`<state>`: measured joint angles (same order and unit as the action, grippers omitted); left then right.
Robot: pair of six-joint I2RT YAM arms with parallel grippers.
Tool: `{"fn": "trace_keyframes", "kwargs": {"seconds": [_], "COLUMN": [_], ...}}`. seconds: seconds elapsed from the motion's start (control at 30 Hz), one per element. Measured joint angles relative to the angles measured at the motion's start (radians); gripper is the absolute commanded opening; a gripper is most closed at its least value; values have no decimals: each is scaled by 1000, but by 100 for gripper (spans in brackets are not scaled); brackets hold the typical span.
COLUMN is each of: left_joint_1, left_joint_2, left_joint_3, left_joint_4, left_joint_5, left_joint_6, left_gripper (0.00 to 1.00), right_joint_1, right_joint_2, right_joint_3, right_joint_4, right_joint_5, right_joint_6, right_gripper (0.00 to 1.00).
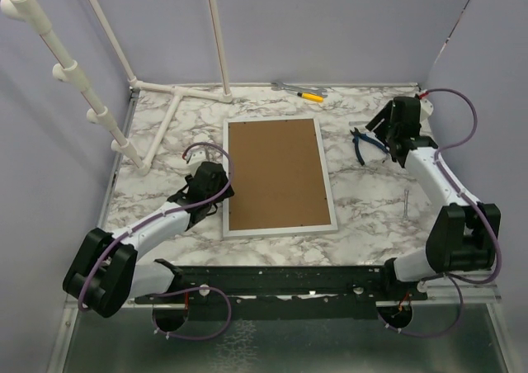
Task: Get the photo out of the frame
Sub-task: Pick up the screwdriver from the center of the board.
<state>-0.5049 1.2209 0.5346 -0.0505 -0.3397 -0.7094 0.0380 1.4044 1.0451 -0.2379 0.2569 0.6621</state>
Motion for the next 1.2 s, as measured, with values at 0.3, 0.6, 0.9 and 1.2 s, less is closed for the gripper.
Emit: {"fn": "trace_keyframes", "kwargs": {"seconds": [0.3,0.6,0.9,1.2], "left_joint_1": [0,0,0,0], "left_joint_2": [-6,-61,-100,-103], "left_joint_3": [0,-16,-27,-29], "left_joint_4": [6,24,27,27], "left_joint_5": [-21,-38,-72,-76], "left_joint_6": [8,-5,-35,-50], "left_gripper": [65,65,65,65], "right_joint_1": [-7,-8,-8,-9], "right_joint_2": [241,512,765,858], "right_joint_3": [203,536,859,880], "right_joint_4": [-9,-182,-381,-402], "right_joint_5": [-27,54,97,64], "right_joint_6": [20,167,267,309], "right_gripper": [63,60,60,60]}}
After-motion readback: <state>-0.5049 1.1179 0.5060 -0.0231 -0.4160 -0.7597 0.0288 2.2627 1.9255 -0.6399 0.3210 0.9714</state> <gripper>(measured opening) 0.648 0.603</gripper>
